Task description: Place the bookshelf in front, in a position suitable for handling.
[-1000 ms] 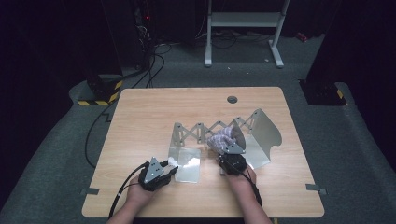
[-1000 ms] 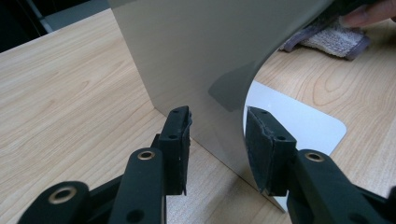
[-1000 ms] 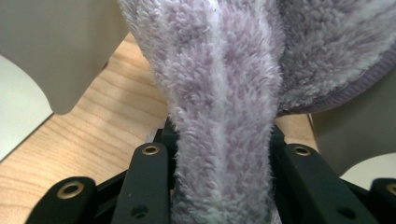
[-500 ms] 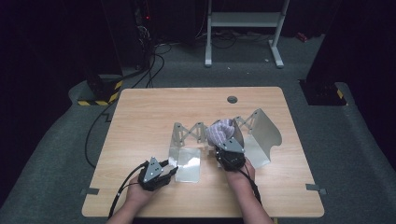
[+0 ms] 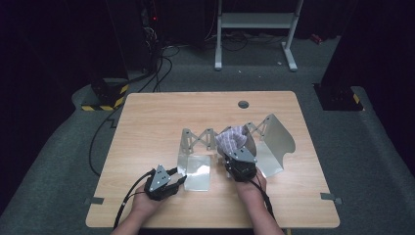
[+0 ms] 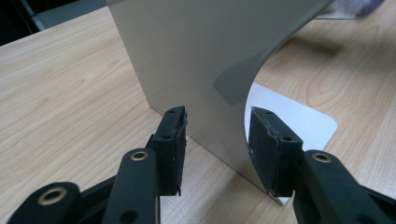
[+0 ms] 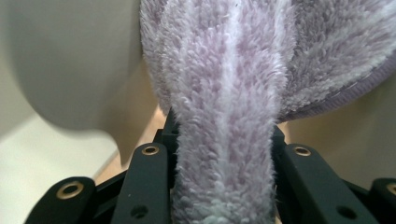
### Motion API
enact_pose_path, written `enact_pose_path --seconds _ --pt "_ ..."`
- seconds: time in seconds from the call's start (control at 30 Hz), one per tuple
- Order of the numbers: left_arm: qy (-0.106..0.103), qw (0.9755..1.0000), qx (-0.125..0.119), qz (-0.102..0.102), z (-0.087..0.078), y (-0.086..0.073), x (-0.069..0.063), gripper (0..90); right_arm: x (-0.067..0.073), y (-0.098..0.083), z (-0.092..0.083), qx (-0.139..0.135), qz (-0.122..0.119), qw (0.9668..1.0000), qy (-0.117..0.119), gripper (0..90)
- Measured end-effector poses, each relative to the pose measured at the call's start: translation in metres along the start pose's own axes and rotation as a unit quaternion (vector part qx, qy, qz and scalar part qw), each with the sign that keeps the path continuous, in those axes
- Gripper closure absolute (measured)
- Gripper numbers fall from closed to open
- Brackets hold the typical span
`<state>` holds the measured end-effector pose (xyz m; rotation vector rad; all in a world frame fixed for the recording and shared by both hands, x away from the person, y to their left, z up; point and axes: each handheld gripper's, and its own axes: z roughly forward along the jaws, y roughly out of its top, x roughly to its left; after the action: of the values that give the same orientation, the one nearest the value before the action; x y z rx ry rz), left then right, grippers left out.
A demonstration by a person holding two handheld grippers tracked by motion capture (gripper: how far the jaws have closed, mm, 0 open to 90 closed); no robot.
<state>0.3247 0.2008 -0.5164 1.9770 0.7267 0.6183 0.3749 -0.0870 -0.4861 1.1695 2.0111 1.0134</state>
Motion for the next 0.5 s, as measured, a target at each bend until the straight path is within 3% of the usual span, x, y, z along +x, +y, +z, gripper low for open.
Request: enact_pose_path --seconds 0.17,0.27,0.5 --pt "-0.002 1.0 0.001 0.001 0.001 0.0 -0.001 56.6 0.0 -0.018 0.016 0.05 0.007 0.9987 0.011 65.5" --pt "-0.003 1.0 0.001 0.0 0.002 -0.001 -0.002 56.9 -0.001 -0.024 0.02 0.066 0.021 0.9973 0.024 65.3" --pt "-0.004 1.0 0.005 0.003 0.006 0.0 -0.005 60.6 0.001 -0.021 0.02 0.06 0.058 0.994 0.071 65.1"
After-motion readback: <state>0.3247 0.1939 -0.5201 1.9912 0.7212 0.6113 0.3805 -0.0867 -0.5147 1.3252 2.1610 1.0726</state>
